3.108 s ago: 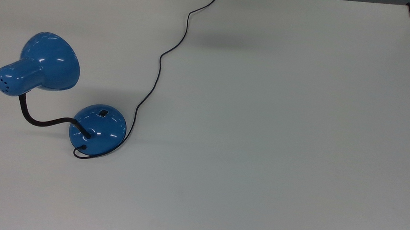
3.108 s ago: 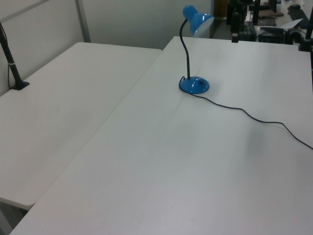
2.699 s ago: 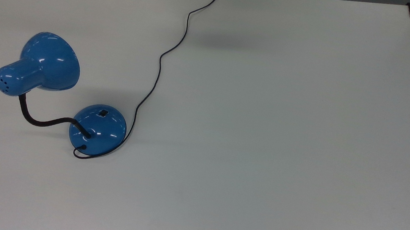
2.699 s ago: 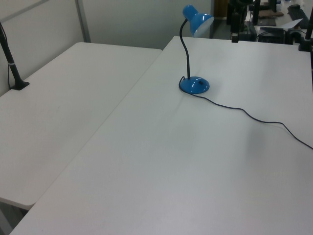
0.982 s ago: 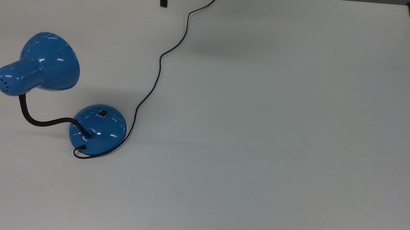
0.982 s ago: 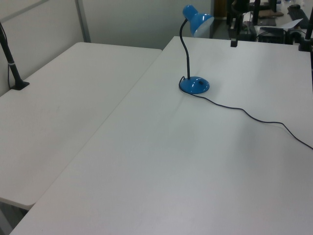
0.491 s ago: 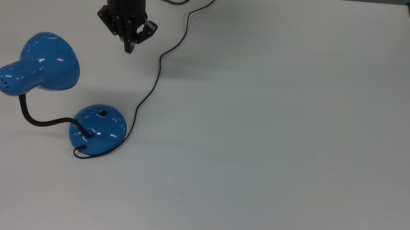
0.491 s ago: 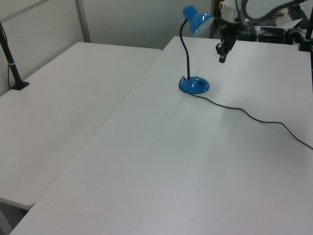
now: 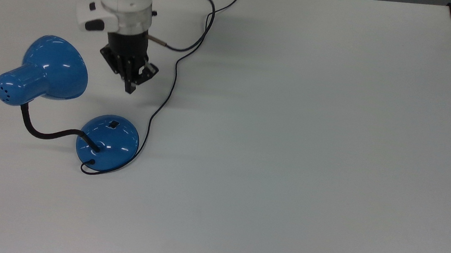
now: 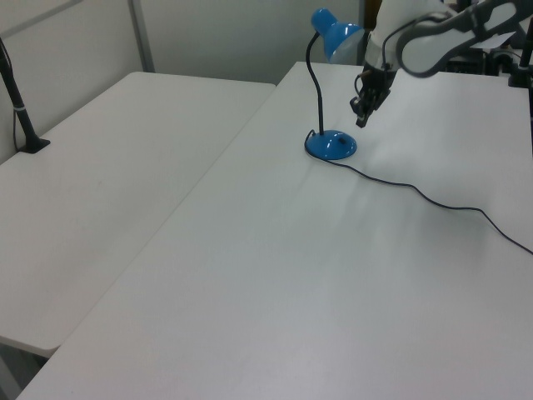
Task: Turn on the lamp
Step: 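Move the gripper down toward the switch on the blue lamp base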
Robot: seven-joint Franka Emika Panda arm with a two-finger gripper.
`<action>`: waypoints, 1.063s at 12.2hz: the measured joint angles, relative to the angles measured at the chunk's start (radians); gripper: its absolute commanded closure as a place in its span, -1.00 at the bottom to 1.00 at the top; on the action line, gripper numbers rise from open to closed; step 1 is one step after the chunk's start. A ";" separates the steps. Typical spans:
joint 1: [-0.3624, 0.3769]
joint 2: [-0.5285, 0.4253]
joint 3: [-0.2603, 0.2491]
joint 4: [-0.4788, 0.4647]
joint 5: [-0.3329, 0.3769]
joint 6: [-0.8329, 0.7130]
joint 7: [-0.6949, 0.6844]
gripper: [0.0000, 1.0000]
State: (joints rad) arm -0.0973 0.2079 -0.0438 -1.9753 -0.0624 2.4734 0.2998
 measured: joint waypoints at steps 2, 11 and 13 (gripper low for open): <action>-0.011 0.064 0.000 0.000 -0.007 0.109 0.005 1.00; -0.045 0.162 0.000 0.008 -0.080 0.324 0.005 1.00; -0.045 0.178 0.000 0.019 -0.087 0.326 0.005 1.00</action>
State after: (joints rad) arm -0.1420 0.3861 -0.0440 -1.9567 -0.1496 2.7996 0.3044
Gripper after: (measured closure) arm 0.991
